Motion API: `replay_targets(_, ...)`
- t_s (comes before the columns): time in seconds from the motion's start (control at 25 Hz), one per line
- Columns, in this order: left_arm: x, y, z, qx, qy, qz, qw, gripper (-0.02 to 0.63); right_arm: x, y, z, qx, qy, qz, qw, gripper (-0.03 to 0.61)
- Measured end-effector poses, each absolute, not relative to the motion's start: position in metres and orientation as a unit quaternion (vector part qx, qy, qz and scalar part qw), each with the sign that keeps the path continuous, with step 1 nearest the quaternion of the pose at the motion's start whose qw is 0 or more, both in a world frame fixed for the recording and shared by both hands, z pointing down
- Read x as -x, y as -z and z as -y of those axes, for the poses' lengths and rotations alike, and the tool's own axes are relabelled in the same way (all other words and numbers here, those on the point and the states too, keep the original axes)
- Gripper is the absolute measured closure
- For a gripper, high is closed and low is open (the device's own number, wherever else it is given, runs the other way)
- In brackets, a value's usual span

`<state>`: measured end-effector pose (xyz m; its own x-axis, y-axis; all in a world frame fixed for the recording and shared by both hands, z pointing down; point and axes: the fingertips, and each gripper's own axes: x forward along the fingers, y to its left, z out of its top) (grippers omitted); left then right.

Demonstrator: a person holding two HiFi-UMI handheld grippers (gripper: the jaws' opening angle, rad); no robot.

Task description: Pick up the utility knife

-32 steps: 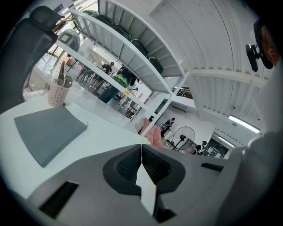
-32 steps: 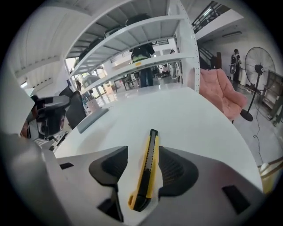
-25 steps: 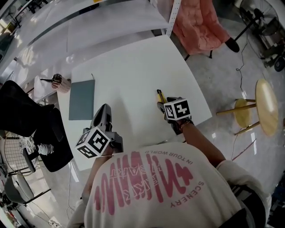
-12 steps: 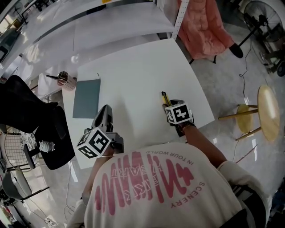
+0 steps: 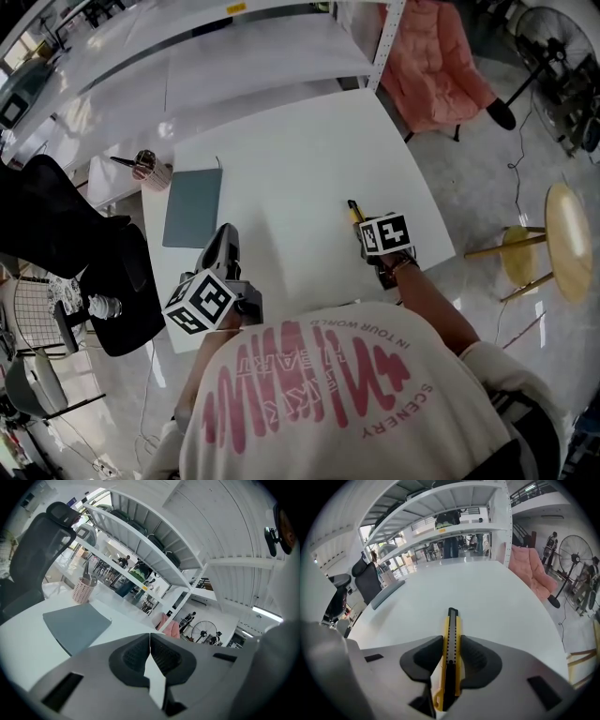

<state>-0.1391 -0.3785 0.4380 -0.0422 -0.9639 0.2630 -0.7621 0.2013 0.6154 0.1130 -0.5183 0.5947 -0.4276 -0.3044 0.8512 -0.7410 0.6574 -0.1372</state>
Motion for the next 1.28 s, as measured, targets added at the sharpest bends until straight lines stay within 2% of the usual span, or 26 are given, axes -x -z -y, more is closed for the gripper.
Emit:
replay_targets(0.52,0.136,-0.433,0.365,-0.630,0.148,0.691,0.321,0.589,-0.118,-0.591,0.489,-0.331,-0.351,0.793,0.372,0.448)
replay_targets(1.28,0.136,-0.420,0.351,-0.680,0.131,0.650,0.314,0.589,-0.074,-0.501,0.457,-0.334,-0.370,0.843,0.203,0.448)
